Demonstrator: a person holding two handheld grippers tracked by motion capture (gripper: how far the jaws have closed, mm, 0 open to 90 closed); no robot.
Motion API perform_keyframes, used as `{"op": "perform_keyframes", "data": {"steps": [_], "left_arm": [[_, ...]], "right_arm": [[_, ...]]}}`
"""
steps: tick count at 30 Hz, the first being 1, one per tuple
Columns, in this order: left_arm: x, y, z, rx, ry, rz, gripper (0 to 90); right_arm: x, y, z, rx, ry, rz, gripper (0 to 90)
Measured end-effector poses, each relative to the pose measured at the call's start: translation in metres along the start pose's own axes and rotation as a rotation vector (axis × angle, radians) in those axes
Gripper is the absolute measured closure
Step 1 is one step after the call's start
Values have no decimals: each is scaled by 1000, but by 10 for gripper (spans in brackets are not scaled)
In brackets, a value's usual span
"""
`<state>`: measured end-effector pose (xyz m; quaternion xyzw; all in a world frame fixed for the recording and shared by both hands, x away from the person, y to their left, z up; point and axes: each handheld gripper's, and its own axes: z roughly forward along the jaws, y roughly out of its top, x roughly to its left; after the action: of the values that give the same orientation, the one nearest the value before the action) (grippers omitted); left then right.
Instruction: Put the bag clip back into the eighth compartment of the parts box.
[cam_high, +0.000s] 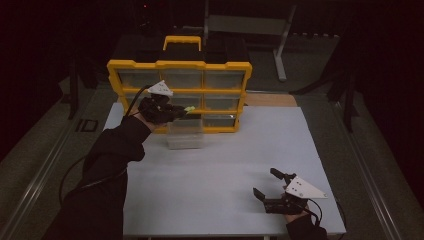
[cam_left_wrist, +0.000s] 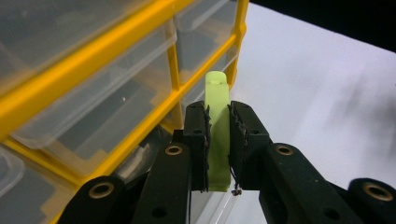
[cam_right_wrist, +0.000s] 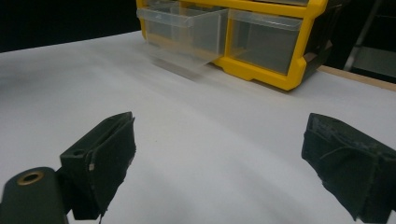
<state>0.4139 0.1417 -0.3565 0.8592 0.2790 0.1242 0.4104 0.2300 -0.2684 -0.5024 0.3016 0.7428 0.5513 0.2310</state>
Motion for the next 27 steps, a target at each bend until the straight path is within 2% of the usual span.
{"op": "perform_keyframes", "data": {"steps": [9, 15, 21, 27], "left_arm": [[6, -13, 16, 38, 9, -26, 789], [8, -19, 25, 79, 9, -20, 789], [8, -27, 36, 98, -13, -39, 789], [9, -31, 43, 123, -14, -48, 789]], "right_arm": [[0, 0, 0, 1, 0, -4, 99], [0, 0, 0, 1, 0, -3, 98], [0, 0, 0, 1, 0, -4, 99], [0, 0, 0, 3, 0, -1, 98]]}}
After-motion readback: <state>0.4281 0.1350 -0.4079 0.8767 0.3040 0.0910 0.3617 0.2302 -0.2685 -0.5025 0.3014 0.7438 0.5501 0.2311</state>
